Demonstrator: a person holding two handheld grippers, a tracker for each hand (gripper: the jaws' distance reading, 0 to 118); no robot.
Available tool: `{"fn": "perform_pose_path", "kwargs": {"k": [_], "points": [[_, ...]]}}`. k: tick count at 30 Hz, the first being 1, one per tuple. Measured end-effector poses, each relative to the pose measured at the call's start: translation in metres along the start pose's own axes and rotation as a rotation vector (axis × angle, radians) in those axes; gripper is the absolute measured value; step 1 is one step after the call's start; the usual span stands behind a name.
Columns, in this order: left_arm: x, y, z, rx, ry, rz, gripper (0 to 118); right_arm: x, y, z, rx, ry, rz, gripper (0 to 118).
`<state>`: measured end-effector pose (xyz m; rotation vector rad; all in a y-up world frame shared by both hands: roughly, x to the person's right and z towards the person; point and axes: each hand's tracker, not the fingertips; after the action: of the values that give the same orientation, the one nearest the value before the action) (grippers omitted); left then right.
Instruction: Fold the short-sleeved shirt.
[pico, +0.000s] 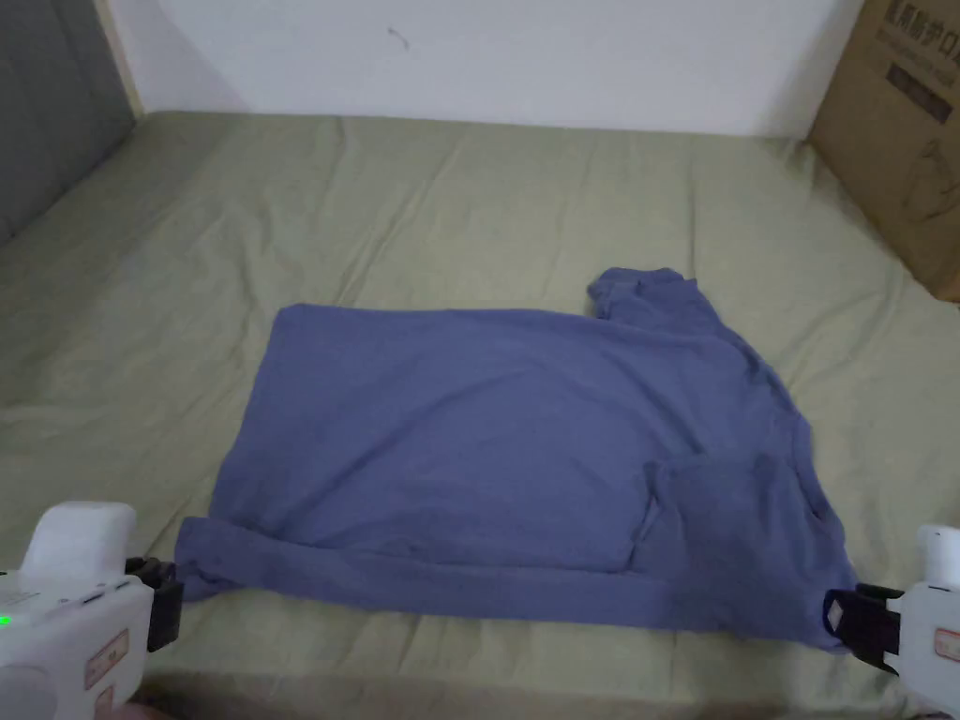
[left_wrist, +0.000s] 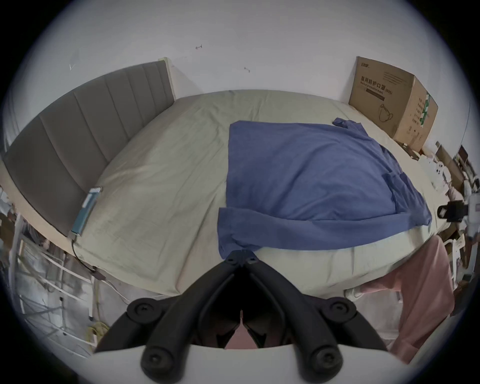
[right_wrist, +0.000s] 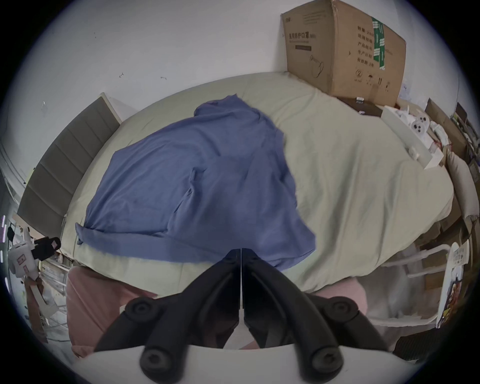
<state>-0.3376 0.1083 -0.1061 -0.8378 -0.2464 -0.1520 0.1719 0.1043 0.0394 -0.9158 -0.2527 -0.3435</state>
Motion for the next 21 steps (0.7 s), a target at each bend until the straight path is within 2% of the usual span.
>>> {"fn": "perform_pose_path", "kwargs": {"k": [2,4,5,6,7,8,13,14,15,16,18,21], "points": [[-0.011,-0.001,-0.009,-0.012,-0.051,0.094,0,-0.004,-0.002,-0.008,-0.023,0.000,0.007,1],[-0.021,0.005,-0.016,-0.002,-0.055,0.121,3,-0.006,0.001,-0.015,-0.043,-0.005,0.021,1],[-0.026,0.010,-0.020,-0.002,-0.048,0.131,23,-0.006,0.002,-0.017,-0.046,-0.004,0.019,1],[-0.026,0.017,-0.025,-0.011,-0.034,0.141,50,-0.005,0.003,-0.018,-0.047,0.001,0.011,1],[-0.030,0.022,-0.035,-0.023,-0.018,0.152,71,-0.004,0.006,-0.020,-0.052,0.008,-0.001,1],[-0.035,0.026,-0.045,-0.022,-0.022,0.169,74,-0.004,0.008,-0.022,-0.053,0.008,-0.007,1],[-0.040,0.038,-0.093,-0.104,-0.123,0.286,70,-0.003,0.013,-0.031,-0.065,0.008,-0.031,1],[-0.034,0.040,-0.099,-0.122,-0.138,0.304,60,-0.003,0.013,-0.033,-0.073,0.008,-0.034,1],[-0.032,0.040,-0.104,-0.148,-0.147,0.298,38,-0.004,0.013,-0.035,-0.078,0.006,-0.035,1],[-0.029,0.038,-0.105,-0.138,-0.153,0.273,0,-0.004,0.012,-0.035,-0.083,0.004,-0.035,1],[-0.019,0.033,-0.103,-0.137,-0.151,0.196,0,-0.004,0.012,-0.038,-0.098,-0.002,-0.039,1],[-0.020,0.038,-0.094,-0.121,-0.153,0.235,0,-0.001,0.013,-0.038,-0.106,-0.003,-0.045,1]]}}
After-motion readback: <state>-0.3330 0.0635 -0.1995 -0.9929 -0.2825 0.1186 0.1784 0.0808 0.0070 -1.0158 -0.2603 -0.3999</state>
